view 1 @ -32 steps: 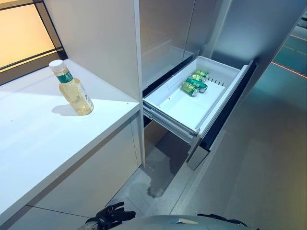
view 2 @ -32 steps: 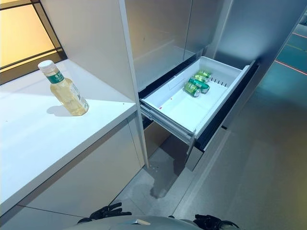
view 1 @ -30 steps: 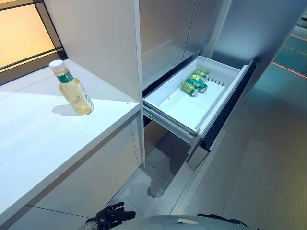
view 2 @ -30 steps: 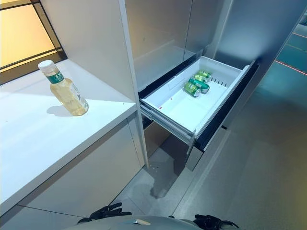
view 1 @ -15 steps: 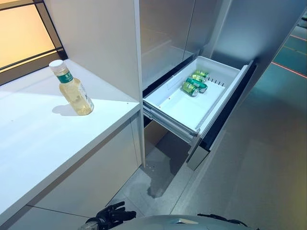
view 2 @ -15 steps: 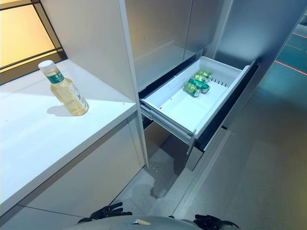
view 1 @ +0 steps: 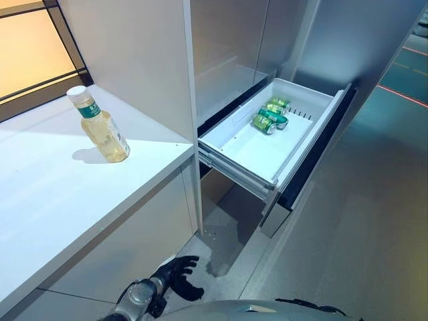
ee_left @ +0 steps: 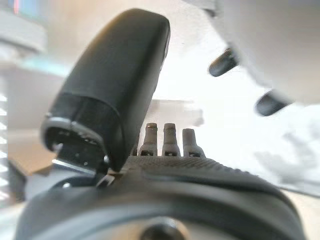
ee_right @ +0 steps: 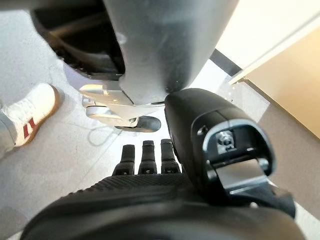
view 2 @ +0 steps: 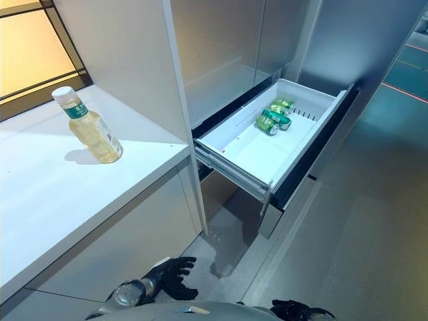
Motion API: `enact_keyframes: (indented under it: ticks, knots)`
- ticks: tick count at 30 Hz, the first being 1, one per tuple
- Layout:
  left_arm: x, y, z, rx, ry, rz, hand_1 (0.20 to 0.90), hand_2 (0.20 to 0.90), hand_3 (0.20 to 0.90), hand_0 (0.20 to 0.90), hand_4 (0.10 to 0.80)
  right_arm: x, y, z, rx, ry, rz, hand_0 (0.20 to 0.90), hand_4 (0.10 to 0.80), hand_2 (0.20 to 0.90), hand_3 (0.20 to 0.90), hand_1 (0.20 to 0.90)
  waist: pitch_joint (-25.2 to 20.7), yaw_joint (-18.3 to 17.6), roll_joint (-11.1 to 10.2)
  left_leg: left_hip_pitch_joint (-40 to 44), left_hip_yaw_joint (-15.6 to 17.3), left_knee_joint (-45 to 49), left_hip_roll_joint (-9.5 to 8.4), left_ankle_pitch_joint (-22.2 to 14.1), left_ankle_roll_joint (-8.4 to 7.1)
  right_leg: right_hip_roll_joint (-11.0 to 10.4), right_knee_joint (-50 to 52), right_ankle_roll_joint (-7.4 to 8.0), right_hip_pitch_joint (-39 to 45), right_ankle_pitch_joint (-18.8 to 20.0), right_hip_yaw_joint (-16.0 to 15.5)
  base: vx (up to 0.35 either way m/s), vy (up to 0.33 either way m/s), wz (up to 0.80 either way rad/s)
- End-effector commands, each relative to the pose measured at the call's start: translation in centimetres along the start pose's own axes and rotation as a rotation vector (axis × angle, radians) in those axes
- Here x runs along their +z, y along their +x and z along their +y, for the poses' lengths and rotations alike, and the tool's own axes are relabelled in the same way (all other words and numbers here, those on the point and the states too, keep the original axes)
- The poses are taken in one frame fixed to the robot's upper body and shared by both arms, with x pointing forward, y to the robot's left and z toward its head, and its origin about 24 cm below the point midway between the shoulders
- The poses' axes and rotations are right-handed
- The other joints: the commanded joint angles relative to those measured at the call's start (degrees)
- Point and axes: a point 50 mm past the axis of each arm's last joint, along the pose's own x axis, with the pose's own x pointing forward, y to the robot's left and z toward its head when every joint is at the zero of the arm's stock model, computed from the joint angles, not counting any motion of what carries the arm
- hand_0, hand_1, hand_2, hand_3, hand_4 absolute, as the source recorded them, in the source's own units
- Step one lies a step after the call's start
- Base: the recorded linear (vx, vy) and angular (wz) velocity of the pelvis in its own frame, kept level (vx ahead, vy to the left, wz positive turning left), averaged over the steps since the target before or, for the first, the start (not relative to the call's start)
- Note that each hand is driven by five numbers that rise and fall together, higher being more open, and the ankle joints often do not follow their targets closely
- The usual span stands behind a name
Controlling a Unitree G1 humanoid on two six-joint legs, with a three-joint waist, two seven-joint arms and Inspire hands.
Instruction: Put drinks into fridge and close the fridge
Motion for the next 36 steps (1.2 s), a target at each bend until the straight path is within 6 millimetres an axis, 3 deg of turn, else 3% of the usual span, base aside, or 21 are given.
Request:
enact_keyframes:
  ticks: [1,5,12,16,20,25,29,36]
  knots:
    - [7.0,1.2,2.0,0.021,0.185,-0.272,0.9,0.9,0.9,0.9,0.8,0.3,0.2,1.2,0.094,-0.068,0.022,0.9,0.8,0.9,0.9,0.9,0.65,-1.0,1.32,-2.34,2.51,0.58,0.16,-3.74,-0.81,-1.72,2.89,6.29,-1.17,-3.07,-0.74,-0.03,0.01,-0.01]
    - [9.5,0.4,1.5,-0.061,0.261,-0.417,0.9,0.9,0.9,0.9,0.8,0.8,0.2,1.0,0.09,-0.064,0.001,0.9,0.8,0.9,0.9,0.9,1.05,-0.63,1.56,-2.64,2.35,0.36,0.18,-3.7,-0.8,-1.57,2.72,6.2,-1.32,-3.24,-0.99,-0.047,0.009,-0.01]
    - [15.2,-3.3,3.2,-0.08,0.329,-0.668,0.9,0.9,0.9,0.9,0.8,0.6,0.1,1.1,0.068,-0.031,-0.019,0.9,0.8,0.9,0.9,0.9,1.91,0.12,2.41,-3.05,1.08,0.5,-0.22,-3.35,-0.47,-1.98,2.64,6.1,-1.1,-3.16,-2.08,-0.022,0.028,0.03]
    - [18.1,-5.4,3.5,-0.126,0.295,-0.812,0.9,0.9,0.9,0.9,0.8,0.4,0.2,1.5,0.064,-0.012,-0.025,0.9,0.8,0.9,0.9,0.9,1.71,0.57,2.5,-3.18,0.45,0.4,-0.41,-3.21,-0.38,-2.03,2.31,6.04,-0.87,-3.05,-2.37,0.001,0.002,0.09]
    - [21.5,-8.6,4.0,-0.203,0.225,-1.013,0.9,0.9,0.9,0.9,0.8,0.2,0.3,1.7,0.061,0.016,-0.031,0.9,0.8,0.9,0.9,0.9,1.28,1.31,2.43,-3.5,-0.28,0.29,-0.55,-3.13,-0.37,-2.14,1.85,5.96,-0.77,-2.84,-2.87,-0.005,-0.007,0.07]
    - [23.8,-11.9,4.7,-0.27,0.12,-1.219,0.9,0.9,0.9,0.9,0.8,-0.2,0.3,1.8,0.062,0.039,-0.03,0.9,0.8,0.9,0.9,0.9,1.02,1.96,2.12,-3.67,-0.9,0.29,-0.65,-3.1,-0.32,-2.17,1.6,5.69,-0.62,-2.66,-3.05,0.005,-0.013,0.09]
    - [25.1,-14.1,5.6,-0.213,0.07,-1.362,0.9,0.9,0.9,0.9,0.8,-0.6,0.3,1.9,0.066,0.056,-0.028,0.9,0.8,0.9,0.9,0.9,0.7,2.44,1.83,-3.81,-1.51,0.29,-0.8,-3.12,-0.29,-2.14,1.36,5.46,-0.55,-2.53,-3.04,0.008,-0.015,0.04]
    - [26.8,-19.4,8.6,0.084,0.077,-1.672,0.9,0.9,0.9,0.9,0.8,-1.6,0.4,2.4,0.074,0.087,-0.027,0.9,0.8,0.9,0.9,0.9,0.17,3.43,1.11,-3.95,-2.59,0.29,-1.0,-3.24,-0.23,-2.06,1.22,4.97,-0.37,-2.75,-3.03,0.008,-0.019,0.05]
